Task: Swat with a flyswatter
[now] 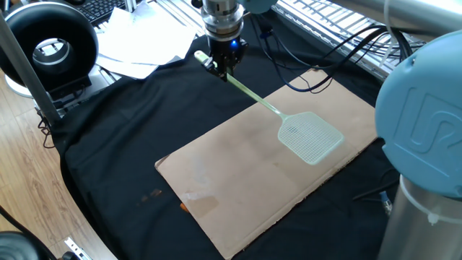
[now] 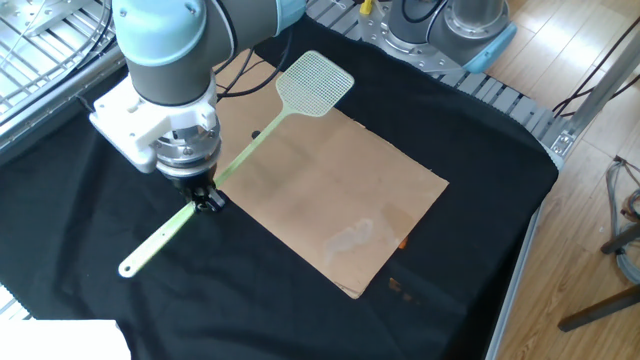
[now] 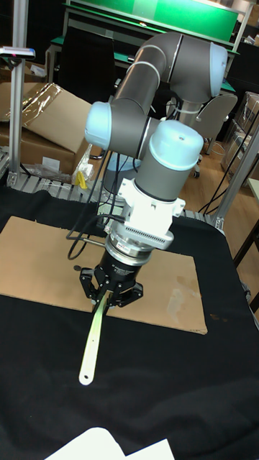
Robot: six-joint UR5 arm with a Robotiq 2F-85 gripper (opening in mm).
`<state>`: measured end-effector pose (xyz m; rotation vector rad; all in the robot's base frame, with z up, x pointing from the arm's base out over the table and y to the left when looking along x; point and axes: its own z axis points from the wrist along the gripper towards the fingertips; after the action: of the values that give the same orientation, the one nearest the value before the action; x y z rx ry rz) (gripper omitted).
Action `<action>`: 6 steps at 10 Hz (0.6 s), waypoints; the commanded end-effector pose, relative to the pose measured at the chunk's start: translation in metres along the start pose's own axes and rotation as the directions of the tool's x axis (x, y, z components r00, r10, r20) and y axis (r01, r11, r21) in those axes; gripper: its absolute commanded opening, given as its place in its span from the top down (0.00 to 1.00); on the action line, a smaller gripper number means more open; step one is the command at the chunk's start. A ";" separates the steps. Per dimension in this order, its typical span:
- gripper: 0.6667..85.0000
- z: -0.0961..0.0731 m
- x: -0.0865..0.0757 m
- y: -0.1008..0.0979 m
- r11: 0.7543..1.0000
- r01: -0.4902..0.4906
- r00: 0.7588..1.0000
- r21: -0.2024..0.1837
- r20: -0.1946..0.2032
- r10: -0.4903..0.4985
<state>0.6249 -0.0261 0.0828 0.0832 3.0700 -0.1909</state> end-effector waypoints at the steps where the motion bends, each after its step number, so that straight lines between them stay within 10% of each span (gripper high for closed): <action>1: 0.99 0.002 0.002 -0.004 1.000 -0.016 1.000 -0.002 -0.007 0.016; 6: 0.99 0.010 -0.003 -0.007 1.000 0.022 1.000 -0.017 0.015 -0.021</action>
<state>0.6252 -0.0341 0.0760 0.0652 3.0705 -0.1979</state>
